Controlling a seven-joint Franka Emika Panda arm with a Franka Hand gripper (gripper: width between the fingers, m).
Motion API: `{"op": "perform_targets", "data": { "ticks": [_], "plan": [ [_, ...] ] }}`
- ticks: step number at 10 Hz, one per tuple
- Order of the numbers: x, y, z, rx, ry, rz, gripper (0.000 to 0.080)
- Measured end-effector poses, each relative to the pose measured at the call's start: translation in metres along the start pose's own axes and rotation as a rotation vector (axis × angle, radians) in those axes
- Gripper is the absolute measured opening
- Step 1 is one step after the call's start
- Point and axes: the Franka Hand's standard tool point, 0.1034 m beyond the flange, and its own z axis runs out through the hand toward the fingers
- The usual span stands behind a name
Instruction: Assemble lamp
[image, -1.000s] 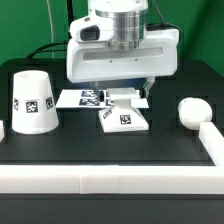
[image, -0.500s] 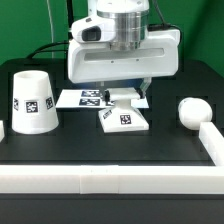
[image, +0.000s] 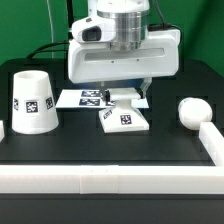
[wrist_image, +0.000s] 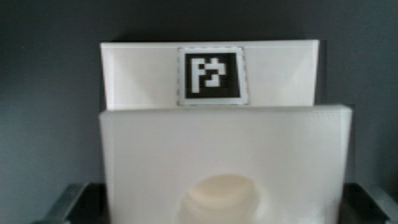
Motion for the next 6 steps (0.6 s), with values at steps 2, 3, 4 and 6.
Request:
{"op": "perform_targets", "data": {
  "ticks": [2,3,4,6],
  "plan": [
    [0.03,-0.013,-0.002,0.009,0.017,0.022,0.0533],
    [0.048,-0.018,-0.003,0.013,0.037,0.032,0.0534],
    [0.064,-0.022,-0.004,0.016,0.054,0.048,0.0534],
    [0.095,-0.029,-0.006,0.023,0.084,0.085,0.0534]
  ]
}}
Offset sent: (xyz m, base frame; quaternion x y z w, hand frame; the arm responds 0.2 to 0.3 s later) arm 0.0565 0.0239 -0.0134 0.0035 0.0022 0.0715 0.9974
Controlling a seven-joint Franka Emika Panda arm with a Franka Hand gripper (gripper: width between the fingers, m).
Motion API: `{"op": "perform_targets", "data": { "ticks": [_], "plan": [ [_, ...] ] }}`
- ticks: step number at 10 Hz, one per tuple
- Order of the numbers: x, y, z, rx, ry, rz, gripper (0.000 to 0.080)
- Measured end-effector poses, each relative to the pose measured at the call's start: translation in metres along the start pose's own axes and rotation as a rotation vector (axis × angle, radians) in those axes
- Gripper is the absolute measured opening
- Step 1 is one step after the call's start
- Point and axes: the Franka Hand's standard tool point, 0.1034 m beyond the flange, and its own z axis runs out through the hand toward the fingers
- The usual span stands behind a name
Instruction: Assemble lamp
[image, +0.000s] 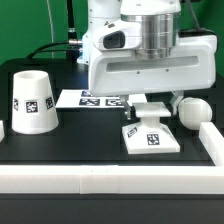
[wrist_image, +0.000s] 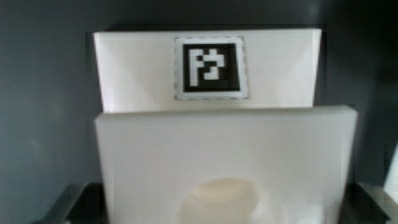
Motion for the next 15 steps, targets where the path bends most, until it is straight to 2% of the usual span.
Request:
{"op": "perform_targets", "data": {
  "ticks": [3,6,9,14,15],
  "plan": [
    [0.054,-0.017,0.0,0.012,0.032,0.044,0.0534],
    [0.084,-0.024,0.0,0.019,0.068,0.047,0.0534],
    [0.089,-0.036,-0.001,0.02,0.024,0.033,0.0534],
    [0.089,-0.037,0.0,0.015,0.022,0.041,0.0534],
    [0.089,-0.037,0.0,0.015,0.021,0.041,0.0662]
  ]
}}
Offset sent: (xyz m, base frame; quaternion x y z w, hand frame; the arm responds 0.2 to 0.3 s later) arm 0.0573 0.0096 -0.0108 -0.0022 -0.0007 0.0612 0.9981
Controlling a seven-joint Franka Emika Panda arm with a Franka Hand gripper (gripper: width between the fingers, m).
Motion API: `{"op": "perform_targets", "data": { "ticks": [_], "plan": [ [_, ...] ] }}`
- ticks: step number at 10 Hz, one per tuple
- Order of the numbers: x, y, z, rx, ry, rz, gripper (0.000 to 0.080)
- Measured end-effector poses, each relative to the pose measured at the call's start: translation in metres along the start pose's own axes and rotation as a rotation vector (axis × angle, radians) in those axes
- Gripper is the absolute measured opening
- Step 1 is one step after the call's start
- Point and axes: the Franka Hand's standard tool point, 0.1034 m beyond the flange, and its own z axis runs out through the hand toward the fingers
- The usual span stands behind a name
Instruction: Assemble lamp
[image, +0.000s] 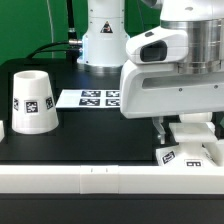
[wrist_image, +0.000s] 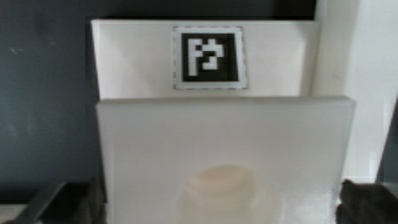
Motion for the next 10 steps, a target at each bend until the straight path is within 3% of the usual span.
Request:
{"op": "perform_targets", "data": {
  "ticks": [3,4,6,7,10],
  "plan": [
    [-0.001,0.001,0.0,0.002,0.007,-0.004,0.0697],
    [-0.013,0.006,-0.003,0.008,0.021,0.005,0.0697],
    [-0.041,0.001,-0.015,0.003,0.012,0.001,0.0698],
    [-0.057,-0.001,-0.021,0.013,0.014,0.037,0.0698],
    [-0.098,-0.026,-0.024,0.034,-0.025,0.151,0.0698]
  ]
}}
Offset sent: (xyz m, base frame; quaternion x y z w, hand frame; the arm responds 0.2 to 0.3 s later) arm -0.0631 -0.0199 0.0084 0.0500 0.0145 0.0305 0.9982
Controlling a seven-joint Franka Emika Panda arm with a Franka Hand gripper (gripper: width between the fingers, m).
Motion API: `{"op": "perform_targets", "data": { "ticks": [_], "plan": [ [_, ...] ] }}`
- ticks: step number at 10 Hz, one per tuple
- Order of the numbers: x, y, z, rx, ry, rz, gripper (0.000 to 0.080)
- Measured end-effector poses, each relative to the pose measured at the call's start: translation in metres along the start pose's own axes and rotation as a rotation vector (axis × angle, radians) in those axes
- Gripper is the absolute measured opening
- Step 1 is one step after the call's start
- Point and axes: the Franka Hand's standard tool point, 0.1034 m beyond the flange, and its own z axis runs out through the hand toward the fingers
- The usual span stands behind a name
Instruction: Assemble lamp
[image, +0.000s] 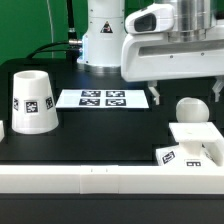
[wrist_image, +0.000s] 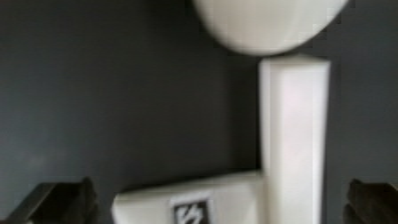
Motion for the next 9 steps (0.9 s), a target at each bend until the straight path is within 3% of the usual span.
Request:
{"op": "perform_targets", "data": {
  "ticks": [2,5,7,9],
  "plan": [
    [-0.014,-0.008,0.008,0.008,-0.005,0.005,0.0698],
    [-0.015,-0.006,0.008,0.001,-0.044,0.002,0.0698],
    [-0.025,0.017,0.011,-0.011,-0.21,-0.005,0.0698],
    [-0.028,0.038,0.011,-0.003,-0.324,0.014,0.0698]
  ]
}}
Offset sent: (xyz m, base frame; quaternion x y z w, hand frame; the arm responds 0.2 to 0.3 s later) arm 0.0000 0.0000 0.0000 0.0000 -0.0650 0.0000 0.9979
